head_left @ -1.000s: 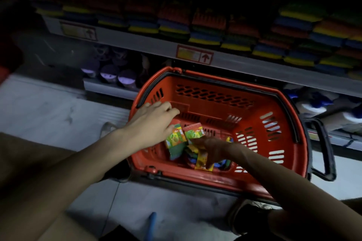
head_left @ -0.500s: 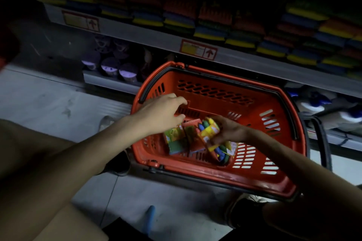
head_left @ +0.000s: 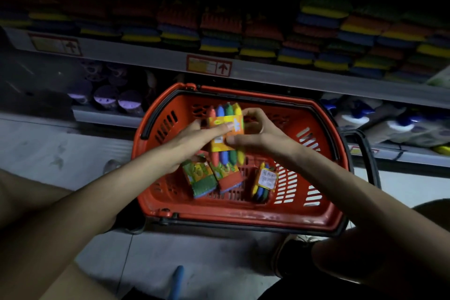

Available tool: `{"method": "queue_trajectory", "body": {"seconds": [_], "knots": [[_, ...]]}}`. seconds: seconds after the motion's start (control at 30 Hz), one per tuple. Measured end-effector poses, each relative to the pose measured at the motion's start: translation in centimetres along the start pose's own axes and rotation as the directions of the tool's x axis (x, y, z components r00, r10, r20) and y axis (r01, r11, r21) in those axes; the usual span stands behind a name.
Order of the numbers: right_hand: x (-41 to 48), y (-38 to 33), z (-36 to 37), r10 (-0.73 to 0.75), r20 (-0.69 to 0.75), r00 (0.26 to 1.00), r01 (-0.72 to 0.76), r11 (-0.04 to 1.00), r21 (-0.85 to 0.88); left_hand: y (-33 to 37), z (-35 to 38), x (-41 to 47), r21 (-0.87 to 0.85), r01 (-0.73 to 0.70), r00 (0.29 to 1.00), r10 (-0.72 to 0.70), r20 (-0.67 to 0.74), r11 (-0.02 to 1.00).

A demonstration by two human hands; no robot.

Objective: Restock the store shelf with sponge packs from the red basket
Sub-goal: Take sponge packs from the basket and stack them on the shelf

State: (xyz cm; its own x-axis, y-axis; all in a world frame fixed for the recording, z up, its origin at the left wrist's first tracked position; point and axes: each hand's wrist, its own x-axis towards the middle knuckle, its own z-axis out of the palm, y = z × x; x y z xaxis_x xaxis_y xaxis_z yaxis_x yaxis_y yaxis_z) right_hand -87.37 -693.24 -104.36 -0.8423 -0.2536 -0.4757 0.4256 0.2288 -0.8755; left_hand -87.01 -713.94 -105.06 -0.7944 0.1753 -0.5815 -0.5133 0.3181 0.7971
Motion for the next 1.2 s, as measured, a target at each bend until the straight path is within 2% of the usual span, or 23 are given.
{"method": "queue_trajectory", "body": {"seconds": [0.1, 0.2, 0.27, 0.3, 0.33, 0.4, 0.43, 0.5, 0.63, 0.73, 0.93, 1.2], "knots": [[0.1, 0.4, -0.6, 0.007, 0.073, 0.997, -0.009, 1.000, 0.019, 0.0, -0.3, 0.3, -0.012, 0.008, 1.000, -0.008, -0.001, 1.000], [1.0, 1.5, -2.2, 0.105, 0.156, 0.982, -0.118, 0.990, 0.078, -0.3, -0.9, 0.5, 0.006, 0.014, 1.000, -0.014, -0.011, 1.000], [2.0, 2.8, -3.0, 0.218, 0.150, 0.964, -0.220, 0.975, 0.003, -0.4, -1.3, 0.4, -0.003, 0.013, 1.000, -0.013, -0.008, 1.000], [2.5, 3.8, -3.3, 0.256, 0.093, 0.962, -0.244, 0.961, -0.127, -0.4, -1.4, 0.3, -0.015, 0.010, 1.000, -0.010, 0.001, 1.000], [2.8, 4.5, -3.4, 0.267, 0.025, 0.963, -0.246, 0.918, -0.311, -0.4, -1.6, 0.2, -0.028, 0.009, 1.000, -0.009, 0.006, 1.000], [3.5, 6.8, -3.8, 0.287, -0.043, 0.957, -0.244, 0.715, -0.655, -0.3, -1.9, 0.0, -0.042, 0.000, 1.000, 0.000, -0.006, 0.999], [3.8, 8.0, -4.1, 0.321, -0.067, 0.945, -0.260, 0.606, -0.752, -0.3, -2.1, 0.0, -0.034, -0.007, 1.000, 0.007, -0.018, 0.999], [4.7, 10.9, -4.7, 0.382, -0.156, 0.911, -0.349, 0.508, -0.787, -0.4, -2.4, -0.2, -0.023, -0.013, 0.999, 0.012, -0.036, 1.000], [6.2, 15.3, -3.7, 0.389, -0.348, 0.853, -0.508, 0.466, -0.724, -0.7, -3.1, -0.7, -0.012, -0.013, 1.000, 0.013, -0.018, 1.000], [6.9, 16.8, -2.4, 0.345, -0.402, 0.848, -0.523, 0.432, -0.735, -0.9, -3.4, -0.6, -0.001, -0.028, 0.999, 0.028, -0.044, 1.000], [7.4, 16.8, -2.6, 0.376, -0.320, 0.870, -0.472, 0.442, -0.763, -0.5, -3.8, -0.4, 0.009, -0.066, 0.997, 0.066, -0.043, 0.998], [5.5, 11.8, -3.9, 0.242, -0.176, 0.954, -0.281, 0.521, -0.806, 0.6, -3.3, 0.1, -0.005, -0.094, 0.995, 0.094, -0.047, 0.996]]}}
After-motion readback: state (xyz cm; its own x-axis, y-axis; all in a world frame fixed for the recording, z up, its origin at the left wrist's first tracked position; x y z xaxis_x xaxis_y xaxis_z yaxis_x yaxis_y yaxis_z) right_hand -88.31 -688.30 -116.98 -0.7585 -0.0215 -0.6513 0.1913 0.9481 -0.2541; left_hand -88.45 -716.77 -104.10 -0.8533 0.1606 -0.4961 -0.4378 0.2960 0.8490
